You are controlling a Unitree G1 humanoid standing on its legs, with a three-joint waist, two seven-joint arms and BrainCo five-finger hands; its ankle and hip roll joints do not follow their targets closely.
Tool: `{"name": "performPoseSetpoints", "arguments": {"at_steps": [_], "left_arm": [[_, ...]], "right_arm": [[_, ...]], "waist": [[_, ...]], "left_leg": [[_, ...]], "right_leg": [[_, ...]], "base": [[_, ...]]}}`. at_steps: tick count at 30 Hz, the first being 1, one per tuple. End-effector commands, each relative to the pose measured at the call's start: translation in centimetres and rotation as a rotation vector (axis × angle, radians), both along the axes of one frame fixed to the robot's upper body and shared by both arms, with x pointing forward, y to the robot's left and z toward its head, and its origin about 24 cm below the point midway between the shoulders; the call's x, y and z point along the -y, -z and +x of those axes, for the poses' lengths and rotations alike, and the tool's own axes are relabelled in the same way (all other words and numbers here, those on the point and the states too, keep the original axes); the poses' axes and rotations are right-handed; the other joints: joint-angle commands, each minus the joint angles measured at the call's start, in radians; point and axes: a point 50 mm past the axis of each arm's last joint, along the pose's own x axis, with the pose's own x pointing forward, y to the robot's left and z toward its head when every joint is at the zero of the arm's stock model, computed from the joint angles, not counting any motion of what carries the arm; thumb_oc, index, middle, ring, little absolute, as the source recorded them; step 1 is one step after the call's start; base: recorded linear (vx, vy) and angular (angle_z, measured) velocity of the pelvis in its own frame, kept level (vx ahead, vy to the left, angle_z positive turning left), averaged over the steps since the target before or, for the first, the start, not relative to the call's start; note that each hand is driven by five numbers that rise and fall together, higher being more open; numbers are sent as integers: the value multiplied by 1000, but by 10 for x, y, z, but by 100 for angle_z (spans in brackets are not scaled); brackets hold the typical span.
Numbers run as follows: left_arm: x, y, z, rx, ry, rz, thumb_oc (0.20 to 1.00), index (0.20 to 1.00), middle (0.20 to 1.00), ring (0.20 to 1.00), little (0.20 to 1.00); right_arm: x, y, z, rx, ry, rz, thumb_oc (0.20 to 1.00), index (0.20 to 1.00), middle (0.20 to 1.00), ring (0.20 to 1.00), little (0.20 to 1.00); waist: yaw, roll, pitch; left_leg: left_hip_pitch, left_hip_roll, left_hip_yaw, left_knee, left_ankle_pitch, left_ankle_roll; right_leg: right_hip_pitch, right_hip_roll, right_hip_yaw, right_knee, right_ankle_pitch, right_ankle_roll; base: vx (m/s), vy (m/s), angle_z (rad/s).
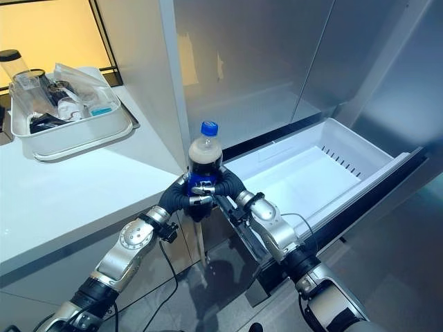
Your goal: Take the drinks into the refrigerator
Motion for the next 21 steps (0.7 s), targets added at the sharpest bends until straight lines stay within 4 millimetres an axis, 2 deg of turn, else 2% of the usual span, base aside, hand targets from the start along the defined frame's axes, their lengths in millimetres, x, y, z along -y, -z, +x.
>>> {"name": "performPoseSetpoints", "arguments": {"at_steps": [1, 2, 3, 6, 11, 16, 17, 18, 19, 21], "left_arm": [[16, -23, -6, 134, 72, -109, 1000, 1000, 1000, 1000, 1000], [16, -23, -6, 134, 72, -109, 1000, 1000, 1000, 1000, 1000], [6, -21, -8, 128, 38, -112, 1000, 1000, 1000, 1000, 1000], [-5, -20, -10, 128, -9, -106, 1000, 1000, 1000, 1000, 1000], [-5, -22, -9, 146, -18, -104, 1000, 1000, 1000, 1000, 1000], [3, -30, -7, 177, 11, -114, 1000, 1000, 1000, 1000, 1000], [5, -31, -7, 181, 19, -117, 762, 762, 762, 762, 762], [6, -32, -7, 188, 24, -120, 291, 291, 291, 291, 291], [7, -33, -7, 191, 26, -125, 200, 200, 200, 200, 200], [10, -34, -6, 191, 34, -131, 200, 200, 200, 200, 200]], "right_arm": [[14, -43, 19, 149, 129, 117, 200, 200, 200, 200, 200], [14, -43, 19, 149, 129, 117, 200, 200, 200, 200, 200], [21, -41, 20, 146, 156, 112, 200, 200, 200, 200, 200], [28, -39, 20, 143, 181, 106, 200, 200, 200, 200, 200], [29, -39, 21, 142, 187, 111, 200, 200, 200, 200, 200], [26, -43, 21, 159, 182, 112, 200, 200, 200, 200, 200], [26, -43, 21, 159, 180, 114, 200, 200, 200, 200, 200], [25, -44, 21, 161, 179, 114, 200, 200, 200, 200, 200], [25, -44, 21, 160, 180, 115, 200, 200, 200, 200, 200], [24, -44, 21, 161, 177, 117, 200, 200, 200, 200, 200]], "waist": [[41, 10, -28], [41, 9, -28], [45, 8, -27], [51, 8, -26], [54, 5, -25], [55, 2, -25], [55, 2, -25], [55, 1, -25], [55, 1, -25], [54, 1, -24]], "left_leg": [[-18, -48, -1, -8, -56, 59], [-18, -48, -1, -8, -56, 59], [-18, -48, -2, -8, -56, 59], [-17, -48, -4, -8, -57, 59], [-15, -48, -5, -8, -58, 59], [-15, -49, -5, -8, -60, 61], [-15, -50, -5, -8, -60, 61], [-14, -50, -5, -8, -60, 61], [-14, -50, -5, -8, -61, 62], [-14, -49, -5, -8, -61, 62]], "right_leg": [[25, 13, -20, 107, -77, 32], [25, 13, -20, 107, -77, 32], [25, 12, -21, 107, -77, 32], [27, 13, -21, 107, -77, 31], [26, 12, -25, 111, -78, 31], [26, 13, -26, 112, -80, 31], [26, 12, -26, 112, -80, 32], [26, 12, -25, 113, -79, 32], [26, 12, -25, 113, -80, 31], [24, 12, -25, 114, -79, 32]], "base": [[0, 0, 0], [0, 0, 0], [0, 0, 0], [0, 0, 0], [0, 0, 0], [0, 0, 0], [0, 0, 0], [0, 0, 0], [0, 0, 0], [0, 0, 0]]}}
